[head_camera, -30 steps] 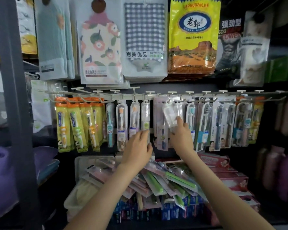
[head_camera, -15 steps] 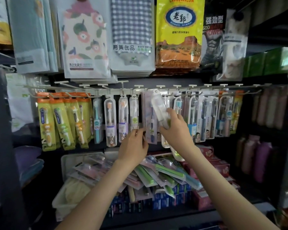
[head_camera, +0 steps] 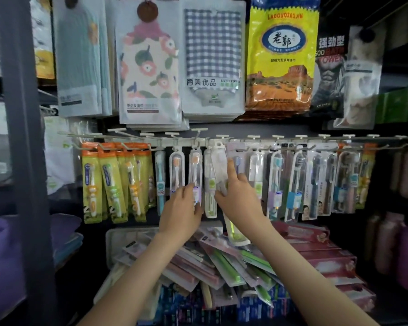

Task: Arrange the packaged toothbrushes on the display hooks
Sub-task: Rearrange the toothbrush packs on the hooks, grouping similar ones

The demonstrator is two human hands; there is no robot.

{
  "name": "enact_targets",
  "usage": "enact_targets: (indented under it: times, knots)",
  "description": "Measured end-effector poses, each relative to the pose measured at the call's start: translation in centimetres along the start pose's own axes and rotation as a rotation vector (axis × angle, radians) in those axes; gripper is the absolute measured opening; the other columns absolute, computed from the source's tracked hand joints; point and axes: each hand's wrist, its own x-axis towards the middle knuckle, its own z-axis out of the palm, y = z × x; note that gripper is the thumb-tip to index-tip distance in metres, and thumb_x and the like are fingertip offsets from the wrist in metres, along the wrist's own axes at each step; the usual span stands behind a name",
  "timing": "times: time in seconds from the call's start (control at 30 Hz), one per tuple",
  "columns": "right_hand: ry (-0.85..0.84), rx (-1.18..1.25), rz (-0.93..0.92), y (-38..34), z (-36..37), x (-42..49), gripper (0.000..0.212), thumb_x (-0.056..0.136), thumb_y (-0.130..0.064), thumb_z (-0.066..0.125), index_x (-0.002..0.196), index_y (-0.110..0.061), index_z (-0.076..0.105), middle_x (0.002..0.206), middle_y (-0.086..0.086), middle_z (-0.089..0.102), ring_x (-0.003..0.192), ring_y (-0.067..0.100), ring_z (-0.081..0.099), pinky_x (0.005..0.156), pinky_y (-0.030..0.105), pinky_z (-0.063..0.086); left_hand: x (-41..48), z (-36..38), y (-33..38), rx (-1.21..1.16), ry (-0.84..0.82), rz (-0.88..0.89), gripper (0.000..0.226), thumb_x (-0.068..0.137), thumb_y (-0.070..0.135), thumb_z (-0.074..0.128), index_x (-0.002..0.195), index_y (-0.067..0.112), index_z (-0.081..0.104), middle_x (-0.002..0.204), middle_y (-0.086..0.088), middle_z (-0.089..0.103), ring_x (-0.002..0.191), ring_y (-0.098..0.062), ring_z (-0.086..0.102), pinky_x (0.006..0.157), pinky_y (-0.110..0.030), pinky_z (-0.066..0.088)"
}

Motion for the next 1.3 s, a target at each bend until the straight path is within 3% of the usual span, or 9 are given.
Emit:
enact_targets:
  times: [0.2, 0.4, 0.67, 0.87, 1.0, 1.1, 1.17, 1.23, 1.3]
  knots:
    - [-0.014, 0.013, 0.038, -0.3, -0.8, 0.1, 0.081, 0.091, -0.029, 0.054, 0.150, -0.017, 0.000, 0.126, 0.016, 0.045, 0.078, 0.021, 0.050, 0.064, 0.031, 0.047, -0.1, 0.7, 0.0, -0.053, -0.008, 0.022, 0.054, 0.096, 0.027, 0.047, 0.145, 0.015, 0.028, 0.142, -0.005, 0.040, 0.125, -0.021, 0.044, 0.095, -0.030, 0.041]
    - [-0.109, 0.083, 0.048, -0.4, -2.1, 0.1, 0.082, 0.090, -0.030, 0.055, 0.151, -0.017, 0.001, 0.126, 0.015, 0.046, 0.100, 0.029, 0.054, 0.074, 0.030, 0.044, -0.5, 1.2, 0.2, -0.086, -0.023, 0.048, 0.052, 0.096, 0.027, 0.045, 0.144, 0.014, 0.029, 0.140, -0.005, 0.041, 0.124, -0.021, 0.044, 0.094, -0.031, 0.042]
    - [-0.118, 0.096, 0.018, -0.8, -2.8, -0.6, 0.081, 0.089, -0.031, 0.057, 0.151, -0.017, 0.006, 0.116, 0.014, 0.050, 0.085, 0.022, 0.053, 0.074, 0.030, 0.045, -1.3, 0.7, 0.8, -0.205, -0.030, 0.061, 0.055, 0.097, 0.026, 0.047, 0.146, 0.017, 0.025, 0.146, -0.002, 0.037, 0.125, -0.018, 0.045, 0.094, -0.029, 0.042]
    - [-0.115, 0.095, 0.025, -1.0, -3.1, 0.2, 0.079, 0.087, -0.031, 0.059, 0.149, -0.015, 0.012, 0.121, 0.017, 0.050, 0.097, 0.030, 0.055, 0.074, 0.032, 0.045, -1.8, 0.2, 1.1, -0.250, -0.005, 0.107, 0.055, 0.097, 0.024, 0.046, 0.147, 0.020, 0.024, 0.146, 0.001, 0.037, 0.121, -0.016, 0.049, 0.093, -0.028, 0.043]
    - [-0.136, 0.077, 0.017, -1.3, -3.1, 0.4, 0.080, 0.088, -0.032, 0.057, 0.150, -0.013, 0.011, 0.124, 0.021, 0.052, 0.086, 0.025, 0.055, 0.067, 0.030, 0.043, -2.0, -0.3, 0.8, -0.263, 0.010, 0.113, 0.054, 0.098, 0.023, 0.045, 0.147, 0.022, 0.024, 0.146, 0.003, 0.037, 0.125, -0.015, 0.045, 0.091, -0.022, 0.038]
    - [-0.139, 0.091, 0.023, -1.6, -3.3, 0.2, 0.079, 0.088, -0.033, 0.056, 0.150, -0.013, 0.011, 0.123, 0.021, 0.052, 0.085, 0.022, 0.050, 0.067, 0.028, 0.040, -2.2, -0.5, 0.5, -0.270, 0.012, 0.108, 0.048, 0.098, 0.020, 0.043, 0.145, 0.024, 0.030, 0.137, 0.005, 0.043, 0.113, -0.013, 0.051, 0.084, -0.024, 0.043]
    - [-0.145, 0.116, 0.026, -1.7, -3.3, 0.0, 0.080, 0.088, -0.034, 0.057, 0.150, -0.014, 0.010, 0.121, 0.019, 0.053, 0.090, 0.025, 0.054, 0.068, 0.029, 0.041, -2.1, -0.7, 0.6, -0.362, -0.041, 0.082, 0.040, 0.098, 0.018, 0.041, 0.138, 0.025, 0.041, 0.121, 0.004, 0.053, 0.100, -0.011, 0.055, 0.082, -0.026, 0.045]
    - [-0.146, 0.124, 0.028, -1.7, -3.3, -0.1, 0.082, 0.088, -0.035, 0.058, 0.150, -0.015, 0.009, 0.124, 0.018, 0.050, 0.100, 0.029, 0.055, 0.071, 0.029, 0.042, -1.5, -0.8, 1.1, -0.604, -0.152, -0.038, 0.030, 0.100, 0.022, 0.040, 0.126, 0.026, 0.052, 0.103, 0.002, 0.062, 0.091, -0.014, 0.060, 0.084, -0.030, 0.049]
    - [-0.143, 0.117, 0.027, -1.7, -3.1, -0.2, 0.083, 0.088, -0.037, 0.058, 0.150, -0.016, 0.007, 0.128, 0.018, 0.048, 0.107, 0.031, 0.054, 0.078, 0.031, 0.044, -1.0, -1.2, 2.2, -0.918, -0.272, -0.213, 0.026, 0.100, 0.033, 0.039, 0.116, 0.026, 0.058, 0.104, 0.000, 0.065, 0.096, -0.019, 0.064, 0.087, -0.041, 0.054]
